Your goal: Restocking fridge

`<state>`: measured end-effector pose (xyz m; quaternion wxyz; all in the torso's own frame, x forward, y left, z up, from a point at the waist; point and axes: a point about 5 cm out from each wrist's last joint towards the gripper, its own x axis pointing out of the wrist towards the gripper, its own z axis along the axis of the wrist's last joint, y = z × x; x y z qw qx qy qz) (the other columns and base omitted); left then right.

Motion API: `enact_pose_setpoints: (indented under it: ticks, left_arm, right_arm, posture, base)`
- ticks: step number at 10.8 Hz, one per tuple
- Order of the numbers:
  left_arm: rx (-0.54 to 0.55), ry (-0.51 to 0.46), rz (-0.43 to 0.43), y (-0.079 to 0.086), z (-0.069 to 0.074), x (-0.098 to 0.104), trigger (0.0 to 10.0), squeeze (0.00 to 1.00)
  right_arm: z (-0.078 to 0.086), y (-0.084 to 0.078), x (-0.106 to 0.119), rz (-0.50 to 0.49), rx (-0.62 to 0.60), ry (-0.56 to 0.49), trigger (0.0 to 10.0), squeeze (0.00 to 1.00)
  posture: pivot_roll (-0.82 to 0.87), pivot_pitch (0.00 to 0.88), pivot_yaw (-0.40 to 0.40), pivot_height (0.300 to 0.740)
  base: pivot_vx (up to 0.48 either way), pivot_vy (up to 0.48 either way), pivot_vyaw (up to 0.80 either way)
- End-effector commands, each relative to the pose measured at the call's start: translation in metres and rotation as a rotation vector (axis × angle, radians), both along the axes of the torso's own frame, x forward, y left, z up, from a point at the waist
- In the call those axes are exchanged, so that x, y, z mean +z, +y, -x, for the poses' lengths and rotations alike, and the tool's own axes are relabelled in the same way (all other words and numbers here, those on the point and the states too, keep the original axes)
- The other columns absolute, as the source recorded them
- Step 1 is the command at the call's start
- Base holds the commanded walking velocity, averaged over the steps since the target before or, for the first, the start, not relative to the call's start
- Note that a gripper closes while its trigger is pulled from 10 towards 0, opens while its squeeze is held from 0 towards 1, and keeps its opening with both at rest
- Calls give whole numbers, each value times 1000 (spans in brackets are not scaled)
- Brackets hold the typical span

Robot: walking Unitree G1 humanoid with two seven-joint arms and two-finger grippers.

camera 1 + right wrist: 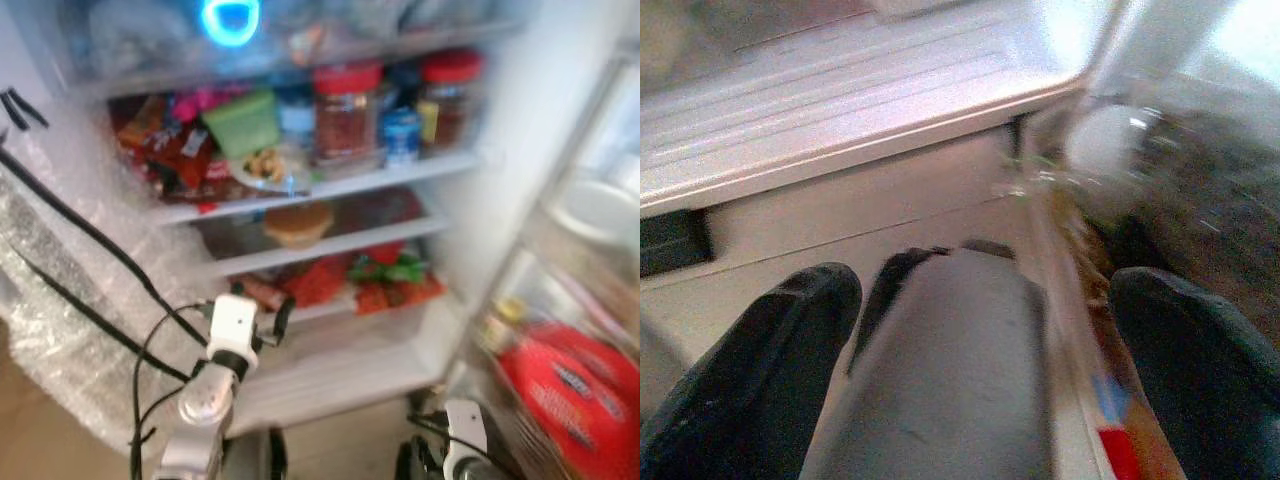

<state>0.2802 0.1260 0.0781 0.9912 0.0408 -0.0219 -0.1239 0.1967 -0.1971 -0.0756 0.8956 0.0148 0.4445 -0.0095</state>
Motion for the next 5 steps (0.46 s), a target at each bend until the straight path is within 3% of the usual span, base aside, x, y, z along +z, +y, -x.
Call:
enact_pose_setpoints:
  ticks: [1,5]
  left_arm:
    - [9,4,-22,4,1,0,10000,0]
    - [36,66,-25,11,6,-13,10000,0]
  right_arm:
    - [12,5,-7,-18,-4,53,10000,0]
    - [12,5,-7,-21,-1,54,10000,0]
  posture:
    - [-19,23,47,621]
    - [-16,34,46,621]
  base:
    - [-285,0,0]
    - [-288,0,0]
